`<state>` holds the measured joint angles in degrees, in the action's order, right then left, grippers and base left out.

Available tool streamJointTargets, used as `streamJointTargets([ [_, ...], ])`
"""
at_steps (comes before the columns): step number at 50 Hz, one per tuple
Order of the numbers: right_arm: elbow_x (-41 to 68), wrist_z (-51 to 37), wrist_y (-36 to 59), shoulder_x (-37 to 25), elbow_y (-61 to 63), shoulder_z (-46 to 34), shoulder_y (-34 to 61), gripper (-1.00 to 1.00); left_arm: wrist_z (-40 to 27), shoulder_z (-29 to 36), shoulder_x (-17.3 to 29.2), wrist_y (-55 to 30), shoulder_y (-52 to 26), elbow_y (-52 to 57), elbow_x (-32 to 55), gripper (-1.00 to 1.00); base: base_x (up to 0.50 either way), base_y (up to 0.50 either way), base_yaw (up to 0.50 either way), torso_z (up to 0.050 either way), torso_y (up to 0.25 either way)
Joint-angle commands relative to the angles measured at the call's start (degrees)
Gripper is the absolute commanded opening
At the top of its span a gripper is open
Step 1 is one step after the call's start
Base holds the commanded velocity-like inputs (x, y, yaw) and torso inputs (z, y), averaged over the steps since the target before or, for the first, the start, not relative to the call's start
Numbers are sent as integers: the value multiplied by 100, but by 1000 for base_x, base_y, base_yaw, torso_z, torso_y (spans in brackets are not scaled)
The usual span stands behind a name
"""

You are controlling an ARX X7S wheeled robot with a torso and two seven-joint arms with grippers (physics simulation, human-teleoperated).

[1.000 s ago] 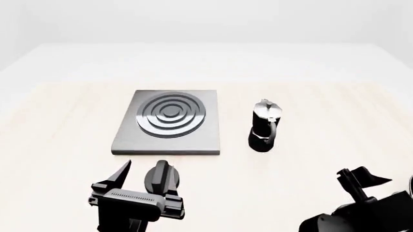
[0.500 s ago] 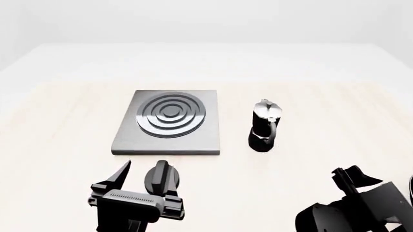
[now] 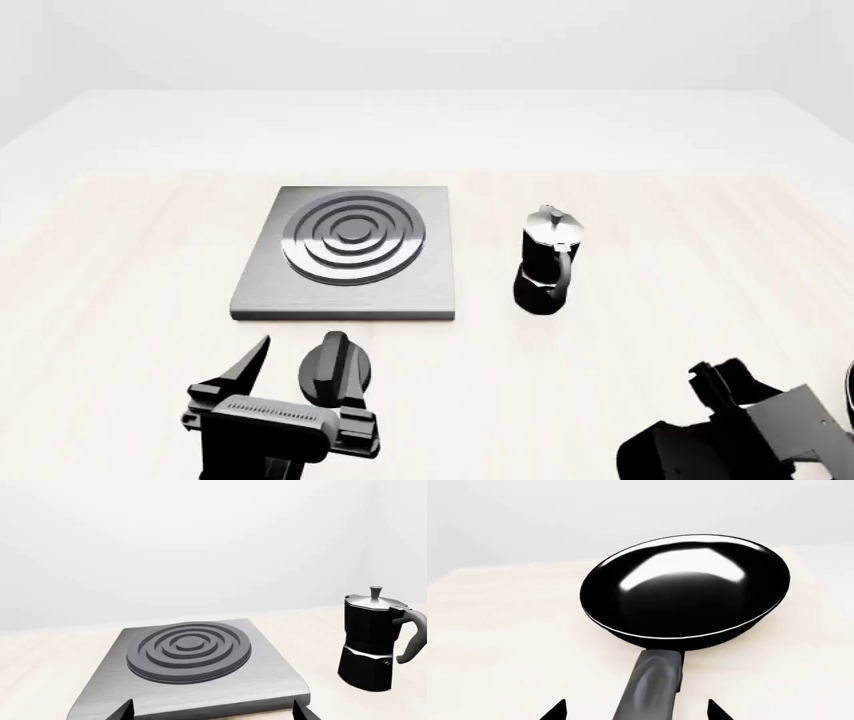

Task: Put the frying pan on the stove.

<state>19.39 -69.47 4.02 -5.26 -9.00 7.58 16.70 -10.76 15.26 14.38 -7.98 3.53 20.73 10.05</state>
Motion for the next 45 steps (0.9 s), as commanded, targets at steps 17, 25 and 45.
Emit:
streamJointTargets([
  [17, 366, 207, -505, 33, -986, 76, 157, 100, -48, 63, 59, 51, -22, -89, 60, 100, 0, 0, 0, 0, 0],
  [25, 444, 237, -562, 34, -1102, 52, 187, 100, -63, 80, 71, 52, -49, -118, 75, 100, 0, 0, 0, 0, 0],
  [45, 460, 181, -583, -55, -927, -96, 127, -100, -111, 130, 100, 60, -84, -115, 104, 100, 0, 0, 0, 0, 0],
])
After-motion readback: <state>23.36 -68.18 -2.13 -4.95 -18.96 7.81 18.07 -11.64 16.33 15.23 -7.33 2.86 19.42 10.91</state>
